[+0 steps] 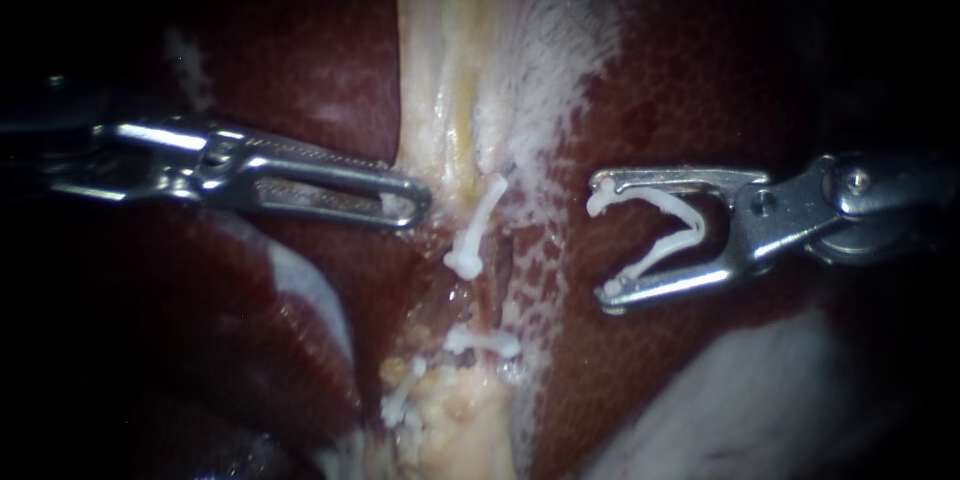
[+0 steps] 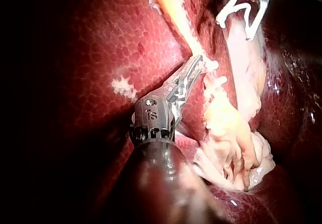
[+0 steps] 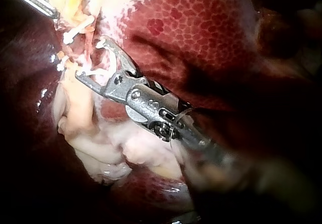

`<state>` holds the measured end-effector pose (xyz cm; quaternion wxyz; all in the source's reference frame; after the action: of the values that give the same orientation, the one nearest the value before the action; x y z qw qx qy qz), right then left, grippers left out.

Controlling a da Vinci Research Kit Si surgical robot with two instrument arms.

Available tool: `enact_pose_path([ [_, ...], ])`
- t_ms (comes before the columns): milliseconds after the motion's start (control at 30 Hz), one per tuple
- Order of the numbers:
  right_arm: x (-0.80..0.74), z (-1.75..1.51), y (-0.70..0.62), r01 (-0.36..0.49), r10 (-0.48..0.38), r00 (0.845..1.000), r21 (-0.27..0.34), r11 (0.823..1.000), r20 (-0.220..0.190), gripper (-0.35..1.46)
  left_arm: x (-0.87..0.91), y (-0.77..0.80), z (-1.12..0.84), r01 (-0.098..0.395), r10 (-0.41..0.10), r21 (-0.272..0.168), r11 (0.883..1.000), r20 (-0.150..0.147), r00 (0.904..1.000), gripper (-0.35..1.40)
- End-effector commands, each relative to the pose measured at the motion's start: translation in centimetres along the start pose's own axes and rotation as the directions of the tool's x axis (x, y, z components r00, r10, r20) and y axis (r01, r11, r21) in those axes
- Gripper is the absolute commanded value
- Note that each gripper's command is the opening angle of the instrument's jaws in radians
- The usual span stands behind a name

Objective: Clipping second clip right tube

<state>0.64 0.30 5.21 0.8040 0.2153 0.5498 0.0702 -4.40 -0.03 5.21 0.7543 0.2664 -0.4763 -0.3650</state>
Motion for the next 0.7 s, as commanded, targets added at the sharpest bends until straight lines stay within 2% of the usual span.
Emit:
enact_pose_path([
  [33,0.00,0.00,0.00,0.000,0.000,1.000,0.000,1.000,0.000,0.60,-0.01,-0.01,-0.01,0.000,0.000,0.000,1.000,0.000,1.0000,-0.33],
  [200,-0.02,0.03,-0.01,0.002,-0.002,1.000,-0.002,1.000,0.000,0.60,-0.02,-0.02,-0.02,0.000,0.000,0.001,1.000,0.000,1.0000,-0.33],
  [333,-0.10,0.14,-0.04,-0.010,0.010,1.000,-0.008,1.000,0.001,0.60,-0.08,-0.02,-0.10,0.003,-0.003,0.008,1.000,-0.002,1.0000,-0.33],
  [567,-0.39,0.46,-0.17,-0.083,0.083,0.997,-0.003,0.997,-0.001,0.60,-0.29,0.00,-0.43,0.016,-0.015,-0.011,1.000,0.002,0.9999,-0.33],
  [700,-0.54,0.72,-0.22,-0.140,0.140,0.990,0.015,0.990,-0.001,0.60,-0.45,-0.06,-0.66,0.020,-0.020,-0.018,1.000,0.025,0.9995,-0.33],
])
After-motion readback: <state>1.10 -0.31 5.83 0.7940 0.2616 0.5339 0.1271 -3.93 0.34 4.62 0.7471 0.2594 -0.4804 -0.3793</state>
